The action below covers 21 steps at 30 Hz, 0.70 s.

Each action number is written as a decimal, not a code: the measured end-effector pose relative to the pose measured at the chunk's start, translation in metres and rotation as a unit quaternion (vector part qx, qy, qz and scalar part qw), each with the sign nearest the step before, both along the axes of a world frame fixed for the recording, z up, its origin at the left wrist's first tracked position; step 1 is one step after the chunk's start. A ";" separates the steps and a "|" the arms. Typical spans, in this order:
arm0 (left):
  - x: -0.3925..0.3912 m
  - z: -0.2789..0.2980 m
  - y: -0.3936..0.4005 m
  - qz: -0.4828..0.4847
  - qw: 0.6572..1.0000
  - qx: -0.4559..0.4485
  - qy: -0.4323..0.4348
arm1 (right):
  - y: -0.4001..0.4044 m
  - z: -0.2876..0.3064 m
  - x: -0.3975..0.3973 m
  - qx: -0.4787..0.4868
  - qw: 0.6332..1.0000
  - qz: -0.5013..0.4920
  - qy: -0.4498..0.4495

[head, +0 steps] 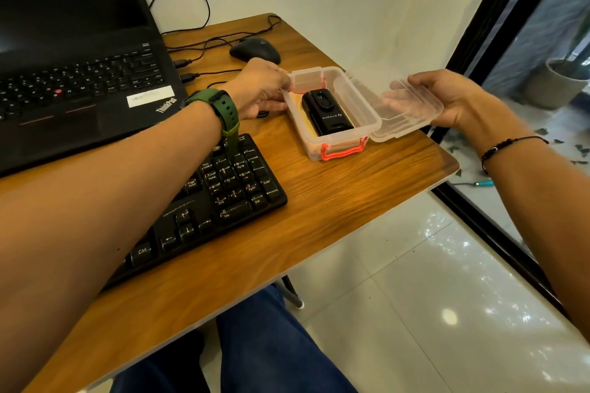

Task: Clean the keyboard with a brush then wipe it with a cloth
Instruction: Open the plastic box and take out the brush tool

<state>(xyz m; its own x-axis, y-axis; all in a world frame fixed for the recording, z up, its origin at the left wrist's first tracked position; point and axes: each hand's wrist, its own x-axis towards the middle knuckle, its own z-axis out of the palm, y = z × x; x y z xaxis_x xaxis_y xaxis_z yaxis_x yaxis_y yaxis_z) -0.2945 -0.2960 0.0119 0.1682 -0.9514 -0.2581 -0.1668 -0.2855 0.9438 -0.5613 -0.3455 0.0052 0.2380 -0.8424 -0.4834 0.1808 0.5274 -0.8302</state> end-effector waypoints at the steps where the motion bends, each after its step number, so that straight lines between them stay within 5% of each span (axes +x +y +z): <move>1: 0.000 0.000 0.001 -0.001 1.000 -0.002 -0.006 | 0.000 -0.002 0.001 0.001 1.000 0.001 0.012; 9: 0.003 0.004 0.010 0.002 0.999 -0.002 -0.034 | 0.002 -0.003 0.014 -0.090 0.975 0.022 0.204; 15: 0.003 0.006 0.016 0.008 0.999 -0.002 -0.048 | -0.014 -0.018 0.028 -0.190 0.852 -0.020 0.488; 21: 0.003 0.006 0.019 0.037 0.994 -0.029 -0.095 | -0.014 -0.024 0.033 -0.211 0.826 -0.026 0.523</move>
